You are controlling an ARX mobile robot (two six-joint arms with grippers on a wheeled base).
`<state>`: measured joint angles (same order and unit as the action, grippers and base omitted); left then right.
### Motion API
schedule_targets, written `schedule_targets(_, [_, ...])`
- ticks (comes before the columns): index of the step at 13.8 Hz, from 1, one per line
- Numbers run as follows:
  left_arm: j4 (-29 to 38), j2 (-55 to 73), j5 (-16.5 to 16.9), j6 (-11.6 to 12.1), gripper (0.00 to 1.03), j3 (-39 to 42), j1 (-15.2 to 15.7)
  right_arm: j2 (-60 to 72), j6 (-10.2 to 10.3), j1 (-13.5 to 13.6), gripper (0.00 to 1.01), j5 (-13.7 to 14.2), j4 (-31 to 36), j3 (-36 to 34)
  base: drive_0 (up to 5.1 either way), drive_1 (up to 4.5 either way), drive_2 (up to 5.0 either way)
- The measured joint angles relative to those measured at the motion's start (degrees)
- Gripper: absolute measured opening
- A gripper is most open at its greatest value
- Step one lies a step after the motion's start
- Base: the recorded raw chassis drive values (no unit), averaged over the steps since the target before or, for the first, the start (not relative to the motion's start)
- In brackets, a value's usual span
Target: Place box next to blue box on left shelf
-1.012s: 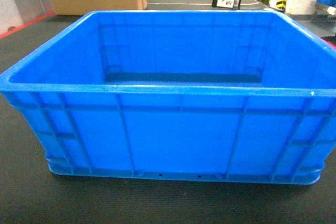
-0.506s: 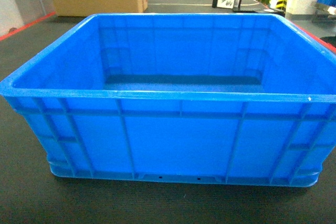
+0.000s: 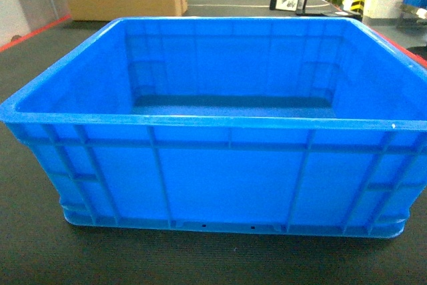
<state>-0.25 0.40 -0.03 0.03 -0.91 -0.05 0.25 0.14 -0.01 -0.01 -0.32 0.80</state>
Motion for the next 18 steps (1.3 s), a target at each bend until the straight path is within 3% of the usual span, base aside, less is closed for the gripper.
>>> schedule_targets(18, [0.0, 0.0, 0.0, 0.0, 0.98, 0.0, 0.0, 0.0, 0.0, 0.0, 0.98, 0.0, 0.0, 0.0, 0.0, 0.0, 0.0])
